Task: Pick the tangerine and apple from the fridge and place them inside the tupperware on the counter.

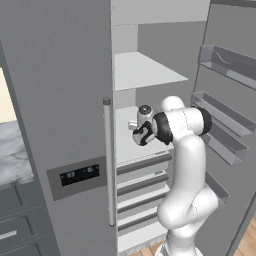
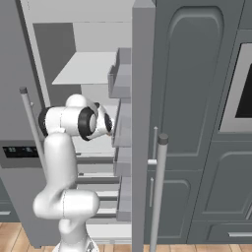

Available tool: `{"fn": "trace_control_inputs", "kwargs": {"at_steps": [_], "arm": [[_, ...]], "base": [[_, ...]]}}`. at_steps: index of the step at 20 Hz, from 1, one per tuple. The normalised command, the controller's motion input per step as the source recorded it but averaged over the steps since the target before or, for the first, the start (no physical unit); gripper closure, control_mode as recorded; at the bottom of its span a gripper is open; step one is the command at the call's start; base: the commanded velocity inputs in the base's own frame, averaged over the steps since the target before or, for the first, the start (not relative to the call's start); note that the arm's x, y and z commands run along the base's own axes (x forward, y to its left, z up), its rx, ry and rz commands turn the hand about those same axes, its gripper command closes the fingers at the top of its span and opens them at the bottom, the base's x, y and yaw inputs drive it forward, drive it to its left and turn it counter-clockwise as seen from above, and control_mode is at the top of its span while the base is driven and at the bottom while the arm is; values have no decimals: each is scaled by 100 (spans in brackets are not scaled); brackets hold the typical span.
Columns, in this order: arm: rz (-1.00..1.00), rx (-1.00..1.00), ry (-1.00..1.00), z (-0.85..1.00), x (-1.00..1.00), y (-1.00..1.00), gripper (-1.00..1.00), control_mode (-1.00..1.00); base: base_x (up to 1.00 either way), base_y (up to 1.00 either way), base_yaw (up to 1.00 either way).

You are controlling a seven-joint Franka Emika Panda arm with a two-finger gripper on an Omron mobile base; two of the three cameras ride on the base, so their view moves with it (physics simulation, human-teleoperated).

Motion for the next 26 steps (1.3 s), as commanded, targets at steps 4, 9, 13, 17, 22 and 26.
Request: {"fn": "trace_control_inputs", "kwargs": {"at_steps": [4, 9, 13, 17, 22, 26], "arm": [[0, 0, -3, 22, -100, 23, 100, -100], [0, 0, -8, 40, -100, 15, 100, -100], [-4, 0, -7, 48, -100, 3, 100, -100], [-14, 0, 0, 74, -100, 0, 100, -100], [-7, 2, 3, 96, -100, 0, 100, -100], [0, 6, 13, 100, -98, -11, 100, -100]], "base": [[0, 0, 0], [0, 0, 0], [0, 0, 0], [0, 0, 0], [0, 0, 0], [0, 0, 0]]}}
